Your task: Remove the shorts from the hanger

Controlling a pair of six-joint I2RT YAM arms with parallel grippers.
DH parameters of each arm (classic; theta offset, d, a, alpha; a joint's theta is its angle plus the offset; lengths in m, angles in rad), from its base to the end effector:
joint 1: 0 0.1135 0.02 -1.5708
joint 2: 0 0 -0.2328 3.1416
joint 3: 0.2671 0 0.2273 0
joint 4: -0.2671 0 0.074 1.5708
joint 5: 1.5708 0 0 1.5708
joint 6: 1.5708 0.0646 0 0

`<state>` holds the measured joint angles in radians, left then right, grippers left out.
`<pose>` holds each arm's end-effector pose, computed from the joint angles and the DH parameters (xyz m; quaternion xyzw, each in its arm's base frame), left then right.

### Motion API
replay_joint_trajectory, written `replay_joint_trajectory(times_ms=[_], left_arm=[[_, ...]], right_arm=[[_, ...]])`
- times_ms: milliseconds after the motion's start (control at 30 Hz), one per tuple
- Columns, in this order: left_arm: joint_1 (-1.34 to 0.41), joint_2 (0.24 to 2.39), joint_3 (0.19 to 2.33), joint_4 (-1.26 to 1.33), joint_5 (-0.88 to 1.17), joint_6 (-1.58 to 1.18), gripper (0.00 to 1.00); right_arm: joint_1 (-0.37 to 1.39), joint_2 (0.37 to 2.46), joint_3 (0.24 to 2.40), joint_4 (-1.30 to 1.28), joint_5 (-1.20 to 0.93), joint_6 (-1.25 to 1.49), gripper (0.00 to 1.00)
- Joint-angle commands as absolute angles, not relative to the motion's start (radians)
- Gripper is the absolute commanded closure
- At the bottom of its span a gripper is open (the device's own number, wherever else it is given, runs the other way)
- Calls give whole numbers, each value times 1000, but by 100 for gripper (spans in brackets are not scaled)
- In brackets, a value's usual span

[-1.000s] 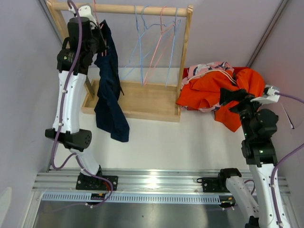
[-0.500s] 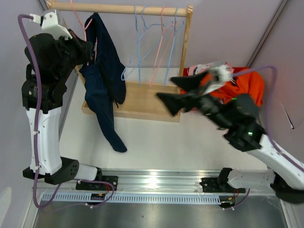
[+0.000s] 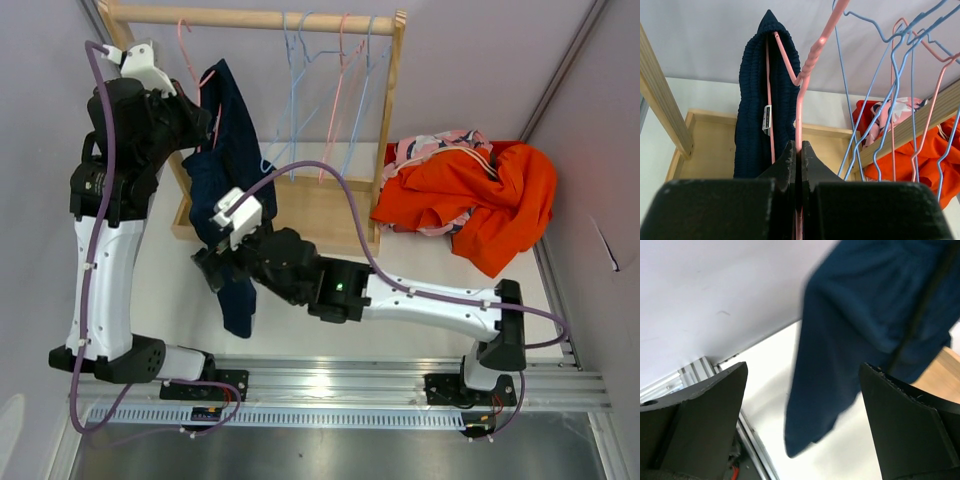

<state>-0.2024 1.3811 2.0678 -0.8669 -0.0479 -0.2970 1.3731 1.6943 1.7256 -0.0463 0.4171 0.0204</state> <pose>0.2395 -0.0460 0.5027 -0.0516 0.7661 -0.1404 0.6251 0.1040 0.3861 0.4094 -0.3229 0.6345 0.3275 0.6212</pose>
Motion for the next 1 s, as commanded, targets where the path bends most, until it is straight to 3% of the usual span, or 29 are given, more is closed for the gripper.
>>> replay_joint_trajectory(times_ms=[0, 200, 300, 333, 433, 633, 867, 967], left_arm=[[-201, 1296, 2054, -735, -23, -287, 100], [-201, 1246, 2007, -723, -22, -285, 100], [-201, 1218, 1985, -716, -17, -290, 100], [-201, 1206, 1980, -716, -17, -291, 100], [-201, 1192, 1964, -716, -18, -295, 100], [-201, 1166, 1937, -703, -58, -278, 100], [-201, 1224, 2023, -709, -190, -210, 100], [-201, 1252, 2039, -716, -253, -181, 100]], right_arm=[[1385, 1747, 1815, 50, 486, 20, 1], [1335, 1818, 1806, 138, 479, 89, 1], [1327, 1847, 1789, 192, 492, 77, 31], [1325, 1868, 1786, 201, 486, 69, 55], [1328, 1907, 1776, 213, 476, 72, 100], [1422, 1846, 1619, 245, 515, 98, 100], [1710, 1680, 1330, 213, 718, 161, 100], [1755, 1635, 1248, 170, 768, 274, 100]])
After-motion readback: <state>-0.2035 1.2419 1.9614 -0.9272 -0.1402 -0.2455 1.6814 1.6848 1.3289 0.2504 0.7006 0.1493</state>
